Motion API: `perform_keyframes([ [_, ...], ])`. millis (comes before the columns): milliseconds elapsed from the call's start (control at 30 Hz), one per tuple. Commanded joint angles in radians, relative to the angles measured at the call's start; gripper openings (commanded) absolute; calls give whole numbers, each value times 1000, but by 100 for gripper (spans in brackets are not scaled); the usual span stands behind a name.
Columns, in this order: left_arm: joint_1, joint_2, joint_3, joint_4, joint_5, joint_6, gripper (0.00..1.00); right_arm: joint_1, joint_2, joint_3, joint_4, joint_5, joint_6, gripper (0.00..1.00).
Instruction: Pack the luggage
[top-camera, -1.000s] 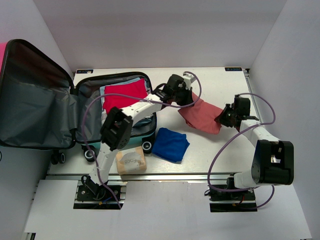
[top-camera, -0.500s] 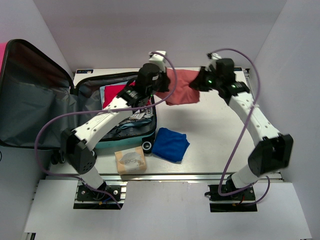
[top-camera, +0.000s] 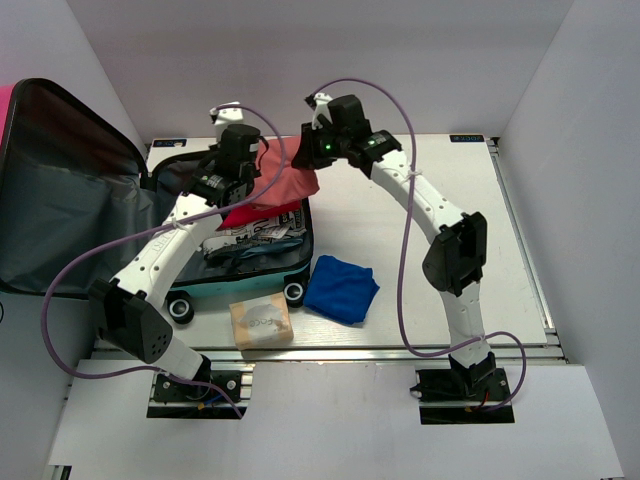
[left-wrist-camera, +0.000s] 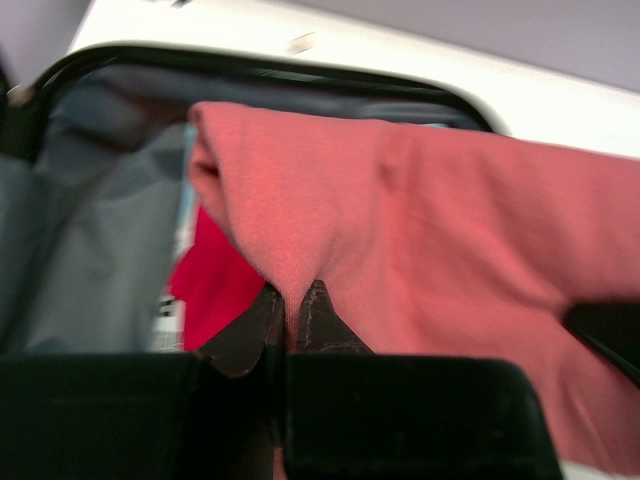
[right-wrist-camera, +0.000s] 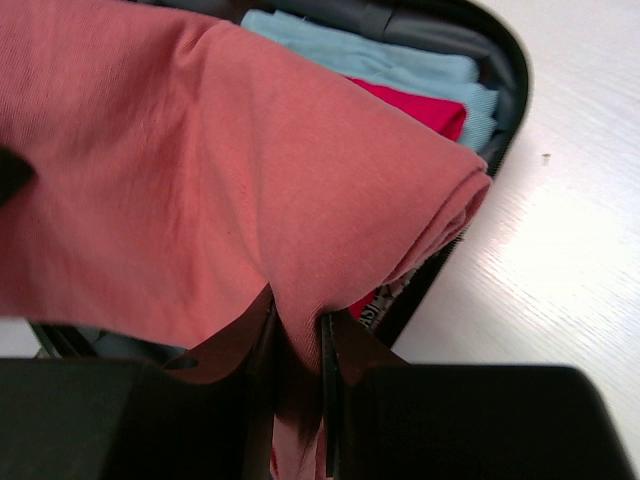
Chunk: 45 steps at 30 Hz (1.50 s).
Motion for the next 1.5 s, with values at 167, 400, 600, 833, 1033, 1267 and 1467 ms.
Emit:
perform_keyframes([
  [167, 193, -15, -79, 34, 71, -10, 0, 50, 128, 92, 83, -6, 11, 0],
  [400, 276, 45, -127, 91, 192, -12, 0, 41, 181, 105, 159, 75, 2, 0],
  [600, 313, 52, -182, 149, 234, -16, 0, 41, 220, 108, 180, 88, 6, 0],
  [833, 345, 160, -78, 62, 183, -30, 0, 44, 215, 69, 177, 57, 13, 5],
  [1033, 365, 216, -30, 25, 211, -38, 0, 44, 181, 38, 179, 52, 3, 20],
  [1267, 374, 197, -9, -35, 196, -62, 76, 41, 148, 23, 154, 74, -21, 89],
  [1467, 374, 114, 31, -63, 240, -64, 98, 33, 50, -23, 194, 78, -36, 89],
])
